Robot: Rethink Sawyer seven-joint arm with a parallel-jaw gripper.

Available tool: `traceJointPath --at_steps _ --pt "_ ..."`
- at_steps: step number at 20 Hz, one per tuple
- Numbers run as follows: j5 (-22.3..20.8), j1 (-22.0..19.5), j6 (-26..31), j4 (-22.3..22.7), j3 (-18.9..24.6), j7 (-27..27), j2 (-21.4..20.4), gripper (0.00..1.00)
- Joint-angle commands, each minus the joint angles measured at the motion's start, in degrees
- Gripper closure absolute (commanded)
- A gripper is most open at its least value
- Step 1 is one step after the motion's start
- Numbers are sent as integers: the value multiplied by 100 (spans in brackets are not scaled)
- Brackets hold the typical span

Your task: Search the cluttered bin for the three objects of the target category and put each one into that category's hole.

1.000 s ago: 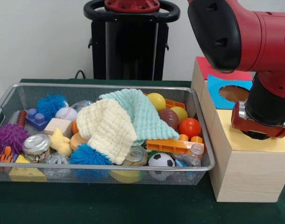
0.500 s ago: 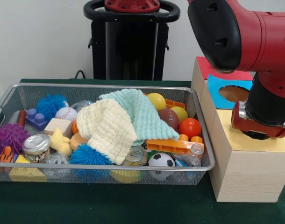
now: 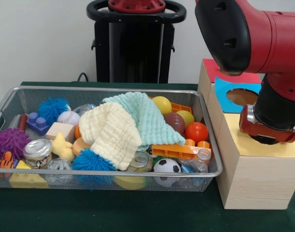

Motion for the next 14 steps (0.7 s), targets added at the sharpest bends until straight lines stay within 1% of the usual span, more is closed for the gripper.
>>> traceJointPath --at_steps 1,5,8,12,14 --pt "-104 -70 -107 -360 -13 719 -341 100" --pt "-164 -50 -121 -338 -63 653 -381 100" --pt "-160 -63 -130 -227 -63 632 -472 100" --pt "-99 -97 389 -413 -77 667 -508 100" --pt "-67 -122 659 -605 -65 656 -504 100"
